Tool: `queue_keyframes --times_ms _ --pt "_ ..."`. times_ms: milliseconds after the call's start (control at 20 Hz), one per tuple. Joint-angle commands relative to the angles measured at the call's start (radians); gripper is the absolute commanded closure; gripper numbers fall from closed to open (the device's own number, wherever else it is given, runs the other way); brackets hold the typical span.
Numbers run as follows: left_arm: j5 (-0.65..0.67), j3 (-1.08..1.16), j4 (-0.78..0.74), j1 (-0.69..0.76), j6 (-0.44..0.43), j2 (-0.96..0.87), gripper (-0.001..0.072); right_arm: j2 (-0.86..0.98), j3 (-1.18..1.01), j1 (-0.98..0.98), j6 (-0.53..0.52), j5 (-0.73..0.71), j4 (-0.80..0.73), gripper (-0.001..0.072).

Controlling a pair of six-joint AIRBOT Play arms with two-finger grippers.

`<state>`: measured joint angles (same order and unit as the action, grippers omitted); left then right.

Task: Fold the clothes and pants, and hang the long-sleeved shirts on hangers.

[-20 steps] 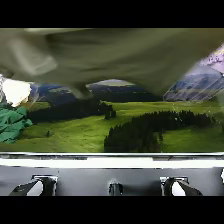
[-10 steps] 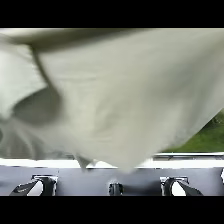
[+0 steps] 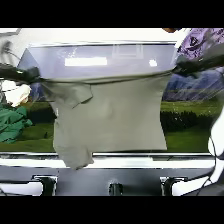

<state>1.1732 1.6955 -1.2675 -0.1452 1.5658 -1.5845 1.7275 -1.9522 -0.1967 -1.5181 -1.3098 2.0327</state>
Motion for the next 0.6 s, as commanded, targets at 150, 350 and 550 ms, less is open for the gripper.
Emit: queue_keyframes --times_ms 150,350,550 --pt "-0.307 0.043 0.011 0.06 -0.022 -0.285 0.0695 0.213 0.006 0.066 -0.024 0.209 -0.03 0.0686" --pt "-0.237 0.043 0.011 0.057 -0.036 -0.285 0.0695 0.212 0.006 0.066 -0.027 0.102 -0.034 0.0686" --pt "-0.008 0.043 -0.008 0.053 -0.051 -0.273 0.0695 0.212 0.006 0.066 -0.018 -0.074 -0.059 0.0686"
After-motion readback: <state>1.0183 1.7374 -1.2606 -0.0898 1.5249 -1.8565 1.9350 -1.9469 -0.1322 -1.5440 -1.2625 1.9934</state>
